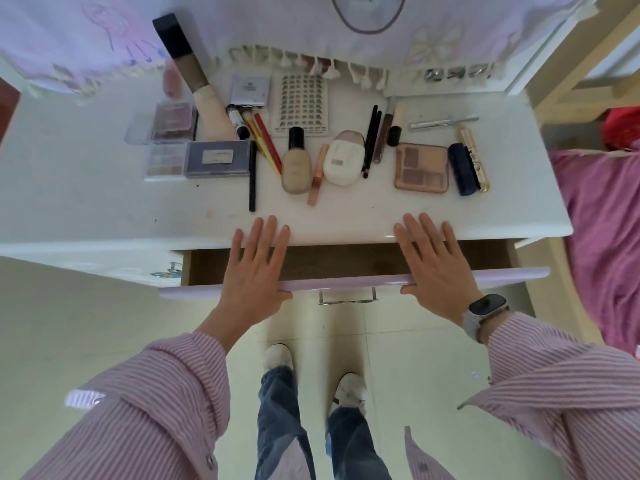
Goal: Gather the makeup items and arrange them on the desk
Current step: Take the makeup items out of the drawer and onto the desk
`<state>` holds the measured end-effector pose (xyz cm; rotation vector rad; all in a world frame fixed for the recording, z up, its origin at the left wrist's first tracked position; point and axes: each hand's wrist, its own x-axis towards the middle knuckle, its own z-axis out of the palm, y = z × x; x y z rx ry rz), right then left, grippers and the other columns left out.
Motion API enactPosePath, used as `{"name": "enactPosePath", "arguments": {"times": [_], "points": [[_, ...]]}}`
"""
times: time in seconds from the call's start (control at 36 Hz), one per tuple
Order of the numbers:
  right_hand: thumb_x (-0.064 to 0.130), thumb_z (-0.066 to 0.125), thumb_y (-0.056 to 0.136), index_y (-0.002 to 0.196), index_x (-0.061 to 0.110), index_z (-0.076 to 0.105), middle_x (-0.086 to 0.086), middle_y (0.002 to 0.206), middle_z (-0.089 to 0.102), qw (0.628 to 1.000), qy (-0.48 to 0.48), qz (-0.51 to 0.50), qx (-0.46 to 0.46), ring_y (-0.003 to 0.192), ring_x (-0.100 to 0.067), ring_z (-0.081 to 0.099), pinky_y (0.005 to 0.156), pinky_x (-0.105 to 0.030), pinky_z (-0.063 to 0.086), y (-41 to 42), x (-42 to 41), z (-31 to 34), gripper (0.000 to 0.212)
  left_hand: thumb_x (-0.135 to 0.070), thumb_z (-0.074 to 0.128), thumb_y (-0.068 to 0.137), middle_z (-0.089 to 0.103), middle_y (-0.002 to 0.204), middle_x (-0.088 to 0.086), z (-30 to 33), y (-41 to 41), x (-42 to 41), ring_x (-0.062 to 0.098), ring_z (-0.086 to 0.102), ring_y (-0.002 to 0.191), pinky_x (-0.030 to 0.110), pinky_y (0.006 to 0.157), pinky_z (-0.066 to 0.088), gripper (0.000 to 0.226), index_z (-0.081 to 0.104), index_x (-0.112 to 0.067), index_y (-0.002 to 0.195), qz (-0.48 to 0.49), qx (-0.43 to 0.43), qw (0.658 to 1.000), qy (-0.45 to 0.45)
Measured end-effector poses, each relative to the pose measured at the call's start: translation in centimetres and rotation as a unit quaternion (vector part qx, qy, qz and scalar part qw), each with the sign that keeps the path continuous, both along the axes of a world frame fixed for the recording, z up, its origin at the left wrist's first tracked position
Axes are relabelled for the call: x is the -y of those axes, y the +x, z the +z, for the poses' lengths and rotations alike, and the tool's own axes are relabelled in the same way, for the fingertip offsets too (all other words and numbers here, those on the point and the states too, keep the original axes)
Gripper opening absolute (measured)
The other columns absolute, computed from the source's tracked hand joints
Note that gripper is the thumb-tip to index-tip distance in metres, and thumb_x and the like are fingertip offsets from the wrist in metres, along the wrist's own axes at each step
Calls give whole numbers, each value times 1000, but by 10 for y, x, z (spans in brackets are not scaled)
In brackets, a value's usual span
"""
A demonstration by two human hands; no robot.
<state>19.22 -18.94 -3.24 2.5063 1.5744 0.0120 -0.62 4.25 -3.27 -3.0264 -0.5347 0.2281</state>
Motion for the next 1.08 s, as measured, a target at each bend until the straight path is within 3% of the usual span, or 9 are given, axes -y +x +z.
{"name": "enactPosePath", "arguments": {"times": [0.31,0.44,0.61,0.72,0.92,1.0,1.06,1.08], "points": [[36,89,48,135,4,34,-20,130,50,998,56,-16,37,120,-40,43,99,-58,35,1,-7,-7,108,-45,89,46,47,135,20,-3,8,-1,39,44,123,56,102,34,115,33,-4,137,13,63,996,54],[31,89,48,123,8,43,-13,113,54,991,120,-16,53,106,-31,42,89,-50,42,9,-15,-13,90,-35,89,48,56,119,17,-12,15,-2,31,41,111,53,93,41,96,44,-4,126,25,138,987,72],[30,89,47,109,11,47,-9,97,54,984,167,-14,57,91,-27,42,82,-41,31,17,-24,-20,77,-17,82,63,43,107,8,-24,29,-8,27,41,92,44,83,33,58,48,-6,110,24,227,969,99],[31,89,49,109,11,47,-10,96,55,984,163,-7,66,91,-27,41,82,-42,30,18,-24,-20,75,-14,79,66,43,106,8,-26,29,-8,27,41,91,43,83,32,53,49,-5,108,19,250,962,110],[7,79,56,110,6,46,-15,101,59,979,183,-70,52,99,-33,45,88,-47,32,1,-31,-17,63,-1,72,64,56,108,16,-24,34,7,32,45,99,49,91,37,53,50,-3,112,87,222,968,83],[4,70,57,115,2,46,-18,108,58,984,142,-106,20,107,-38,46,94,-52,37,-12,-33,-11,63,4,68,62,55,117,20,-15,33,16,37,44,110,55,97,39,63,47,-1,121,119,160,980,28],[5,72,55,120,0,47,-21,115,59,987,68,-138,-40,112,-43,51,94,-53,43,-20,-34,4,70,-6,69,69,36,142,21,2,29,23,39,30,132,54,109,25,83,28,-5,141,136,60,989,-26],[8,73,58,127,-1,45,-23,125,55,987,37,-145,-57,118,-44,49,96,-54,42,-23,-34,12,75,-14,64,79,14,154,17,8,25,25,35,11,142,51,114,13,89,8,-9,148,145,11,988,-51]]}}
